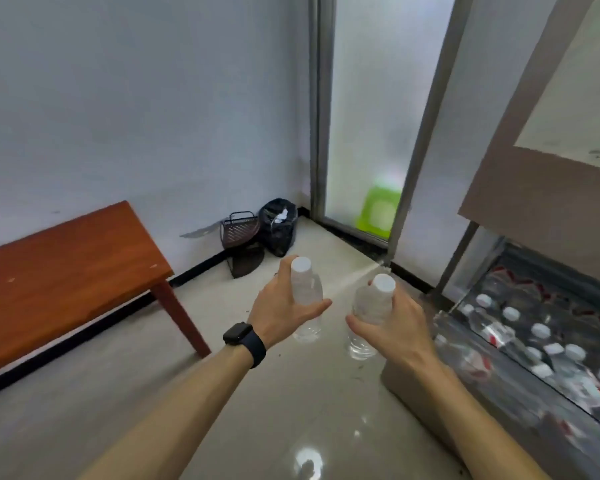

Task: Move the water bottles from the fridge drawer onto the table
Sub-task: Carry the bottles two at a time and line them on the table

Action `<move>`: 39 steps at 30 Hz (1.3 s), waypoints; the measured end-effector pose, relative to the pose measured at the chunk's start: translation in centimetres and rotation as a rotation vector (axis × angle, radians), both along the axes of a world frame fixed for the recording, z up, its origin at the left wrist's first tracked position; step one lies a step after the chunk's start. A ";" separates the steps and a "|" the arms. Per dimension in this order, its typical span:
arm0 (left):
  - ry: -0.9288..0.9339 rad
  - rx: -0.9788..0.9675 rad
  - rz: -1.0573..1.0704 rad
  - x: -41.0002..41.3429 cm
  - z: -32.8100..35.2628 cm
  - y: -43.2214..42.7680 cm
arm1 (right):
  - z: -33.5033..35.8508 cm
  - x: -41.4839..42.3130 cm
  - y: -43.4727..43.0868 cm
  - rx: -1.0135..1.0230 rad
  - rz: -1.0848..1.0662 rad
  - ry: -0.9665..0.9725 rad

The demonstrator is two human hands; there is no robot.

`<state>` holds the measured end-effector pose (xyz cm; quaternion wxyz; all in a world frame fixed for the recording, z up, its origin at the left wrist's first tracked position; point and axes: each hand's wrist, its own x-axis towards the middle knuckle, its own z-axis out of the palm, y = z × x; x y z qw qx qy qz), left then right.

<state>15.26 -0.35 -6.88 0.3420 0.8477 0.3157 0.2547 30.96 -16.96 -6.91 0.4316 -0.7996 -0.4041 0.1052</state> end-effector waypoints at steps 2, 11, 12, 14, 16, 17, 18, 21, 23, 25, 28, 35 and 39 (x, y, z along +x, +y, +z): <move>0.029 -0.015 0.086 -5.8 -1.0 1.5 | -0.8 -4.1 3.3 -0.031 0.114 0.012; 0.119 -0.080 0.415 -32.8 -4.3 7.0 | -4.2 -26.8 16.2 -0.123 0.503 0.064; 0.113 -0.094 0.441 -35.7 -4.4 7.6 | -4.4 -29.5 17.4 -0.127 0.534 0.063; 0.080 -0.108 0.496 -41.0 -4.5 8.6 | -4.6 -34.5 19.7 -0.132 0.580 0.063; 0.060 -0.133 0.550 -45.9 -4.7 9.5 | -4.6 -39.1 21.9 -0.140 0.615 0.090; 0.065 -0.148 0.572 -48.2 -4.8 9.9 | -4.5 -41.3 22.9 -0.146 0.631 0.096; 0.075 -0.160 0.594 -50.5 -5.0 10.4 | -4.4 -43.4 23.9 -0.153 0.649 0.093; 0.082 -0.183 0.676 -56.8 -5.1 11.9 | -3.9 -48.7 26.8 -0.158 0.701 0.082; 0.098 -0.197 0.733 -60.3 -5.1 12.8 | -3.8 -51.7 28.7 -0.163 0.741 0.069; 0.104 -0.199 0.786 -63.3 -5.2 13.9 | -3.9 -54.3 30.6 -0.166 0.776 0.044; 0.094 -0.193 0.849 -67.1 -5.2 16.0 | -4.5 -57.9 33.8 -0.180 0.817 0.035; 0.064 -0.210 0.900 -74.7 -6.6 23.8 | -6.6 -65.5 43.2 -0.211 0.887 0.039; 0.096 -0.224 0.954 -79.3 -7.6 30.4 | -7.8 -70.1 50.4 -0.239 0.942 0.070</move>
